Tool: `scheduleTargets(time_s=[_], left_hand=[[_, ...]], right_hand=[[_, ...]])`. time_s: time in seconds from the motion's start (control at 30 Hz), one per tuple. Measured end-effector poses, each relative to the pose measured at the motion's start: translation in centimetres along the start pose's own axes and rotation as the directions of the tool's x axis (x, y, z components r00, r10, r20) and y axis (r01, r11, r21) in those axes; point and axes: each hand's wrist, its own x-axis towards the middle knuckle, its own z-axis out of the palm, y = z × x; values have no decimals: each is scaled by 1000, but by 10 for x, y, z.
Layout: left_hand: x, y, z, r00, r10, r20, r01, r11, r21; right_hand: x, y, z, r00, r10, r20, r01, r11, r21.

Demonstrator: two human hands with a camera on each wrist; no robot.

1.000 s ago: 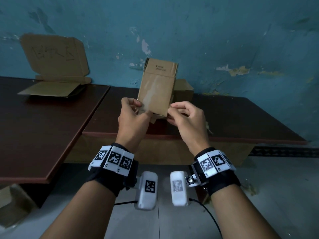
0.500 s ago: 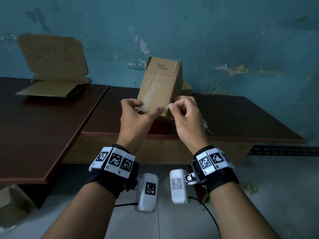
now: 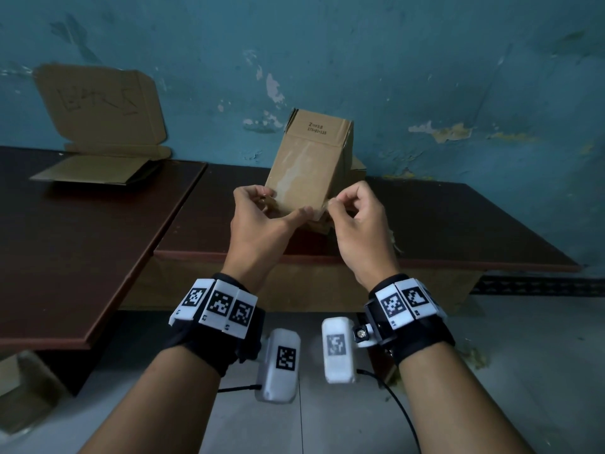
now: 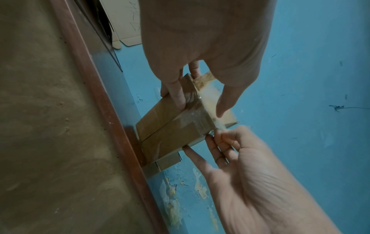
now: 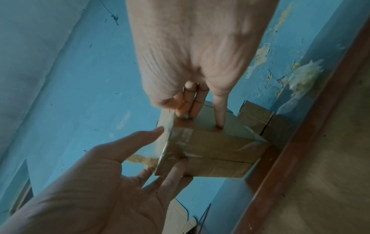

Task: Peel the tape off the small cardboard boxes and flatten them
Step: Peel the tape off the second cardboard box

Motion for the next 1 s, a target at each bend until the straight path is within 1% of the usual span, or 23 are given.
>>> scheduleTargets(time_s=[0.07,0.13,0.2,0.27,0.37,0.47,0.53,0.63,0.8,1.0], left_hand=[[1,-1,-1,1000,7,-2,-7,1000,-5],[2,-1,-1,1000,16,-1,-16,1000,2],[2,0,-1,1000,18,-5,-18,1000,7],[1,1,-1,1000,20,-10,-19,1000,7],[1,0,-1,1000,20,-10,-20,1000,6],[-1,1,0,1000,22,-12,-22,1000,-2],[-1,2,1,1000,19,-18,-20,999,-26],[-1,3,0,999,21,-30,-22,998,-58],[-1,2,-2,999,24,-45,-26,999,-47],[0,2,-2,998,46,-52,-46,999,4]], right_hand=[[-1,0,3,999,42,-15,-42,999,28],[0,1,4,995,88,-35,-84,989,119],[2,3,4,989,147,-35,-134,961,240],[4,6,6,983,180,-41,-162,948,276],[3,8,9,981,165,-97,-138,961,241],[2,8,10,980,82,-181,-64,992,106],[2,6,9,977,52,-205,-38,997,71],[1,3,8,985,42,-170,-21,993,120],[2,2,5,995,11,-99,-6,999,50],[0,4,4,999,34,0,-34,999,-12]])
